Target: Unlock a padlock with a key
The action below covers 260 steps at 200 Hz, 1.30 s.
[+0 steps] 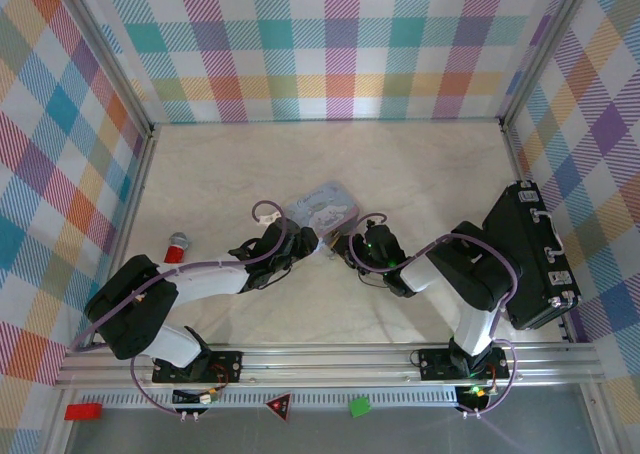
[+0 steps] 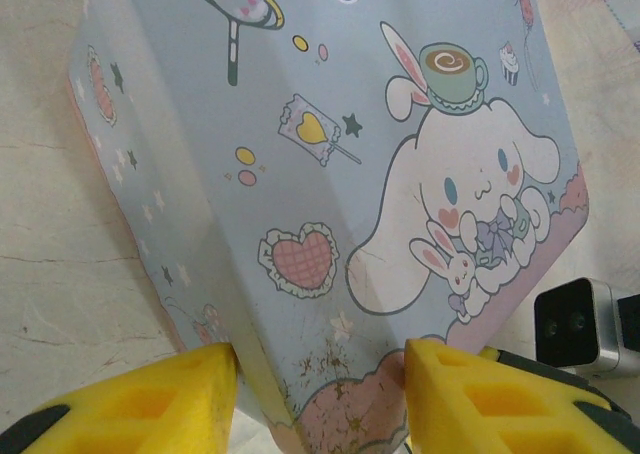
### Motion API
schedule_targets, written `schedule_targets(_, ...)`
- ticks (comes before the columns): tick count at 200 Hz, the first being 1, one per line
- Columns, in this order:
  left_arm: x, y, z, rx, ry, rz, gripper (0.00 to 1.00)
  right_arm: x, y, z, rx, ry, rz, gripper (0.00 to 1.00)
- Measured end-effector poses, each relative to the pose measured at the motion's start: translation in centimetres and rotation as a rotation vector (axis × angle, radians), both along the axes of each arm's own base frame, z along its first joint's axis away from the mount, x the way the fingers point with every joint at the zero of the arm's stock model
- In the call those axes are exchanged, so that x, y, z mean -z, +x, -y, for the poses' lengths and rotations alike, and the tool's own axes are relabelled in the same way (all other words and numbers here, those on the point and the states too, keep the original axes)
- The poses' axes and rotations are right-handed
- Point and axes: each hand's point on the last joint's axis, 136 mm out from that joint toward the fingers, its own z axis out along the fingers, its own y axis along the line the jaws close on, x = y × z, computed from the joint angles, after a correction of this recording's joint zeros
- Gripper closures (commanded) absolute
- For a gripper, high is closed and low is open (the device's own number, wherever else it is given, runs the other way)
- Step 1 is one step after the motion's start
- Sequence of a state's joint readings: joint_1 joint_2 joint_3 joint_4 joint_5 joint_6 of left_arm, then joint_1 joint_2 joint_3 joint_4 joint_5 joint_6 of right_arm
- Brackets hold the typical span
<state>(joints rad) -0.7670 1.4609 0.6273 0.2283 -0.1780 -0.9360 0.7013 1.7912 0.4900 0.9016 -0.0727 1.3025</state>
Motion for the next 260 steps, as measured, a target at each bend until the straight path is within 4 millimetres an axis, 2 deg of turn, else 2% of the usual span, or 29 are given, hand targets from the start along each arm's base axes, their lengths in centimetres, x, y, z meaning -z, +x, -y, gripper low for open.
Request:
schedule_targets(56, 0.0, 0.0, 0.1, -0.003, -0.002, 0.003, 0.54, -0.6, 0.3, 0.2, 0.025, 0.029, -0.015, 0.99)
schedule_targets(127, 0.0, 0.0, 0.0, -0.012, 0.016, 0.004, 0.54, -3.8, 1.5, 1.1, 0.064, 0.096, 0.044, 0.99)
schedule_targets(181, 0.0, 0.1, -0.2, -0.015, 0.027, 0.004, 0.52, -4.3, 1.2, 1.7, 0.065, 0.084, 0.05, 1.0)
schedule_targets(212, -0.2, 0.2, -0.8, -0.012, 0.108, 0.003, 0.5, -5.4, 0.4, 2.7, 0.019, -0.003, 0.09, 1.0)
schedule_targets(260, -0.3, 1.3, -3.0, -0.023, 0.208, 0.008, 0.5, -9.6, -1.6, 5.4, -0.104, -0.282, 0.263, 0.99)
